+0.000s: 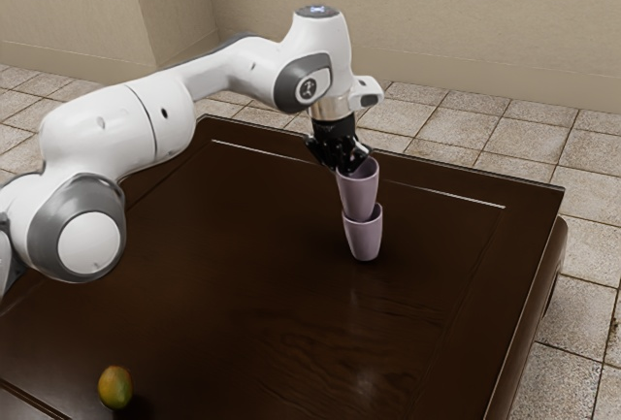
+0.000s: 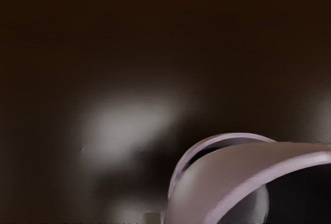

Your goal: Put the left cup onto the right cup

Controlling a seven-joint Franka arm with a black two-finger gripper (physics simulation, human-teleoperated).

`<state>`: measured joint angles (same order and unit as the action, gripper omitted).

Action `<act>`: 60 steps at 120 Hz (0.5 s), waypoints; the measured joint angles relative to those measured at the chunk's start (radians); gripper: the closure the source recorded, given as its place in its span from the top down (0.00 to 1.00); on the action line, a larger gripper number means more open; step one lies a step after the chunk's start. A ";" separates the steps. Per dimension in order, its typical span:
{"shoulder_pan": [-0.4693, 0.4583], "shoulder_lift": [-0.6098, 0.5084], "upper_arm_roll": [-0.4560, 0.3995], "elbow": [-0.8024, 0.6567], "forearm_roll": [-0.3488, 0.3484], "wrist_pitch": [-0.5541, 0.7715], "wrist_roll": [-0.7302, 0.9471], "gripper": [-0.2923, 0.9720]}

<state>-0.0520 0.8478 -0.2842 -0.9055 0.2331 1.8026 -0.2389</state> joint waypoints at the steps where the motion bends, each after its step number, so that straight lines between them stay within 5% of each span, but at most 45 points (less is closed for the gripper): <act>1: 0.000 0.001 0.000 -0.002 0.000 0.001 -0.001 0.15; 10: 0.000 0.008 -0.002 -0.018 0.001 0.014 -0.005 0.15; 35: -0.005 0.017 -0.003 -0.048 -0.005 0.054 -0.016 0.50; 60: 0.015 -0.027 0.000 -0.075 -0.002 0.061 -0.020 0.67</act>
<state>-0.0367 0.8208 -0.2839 -0.9809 0.2307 1.8639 -0.2592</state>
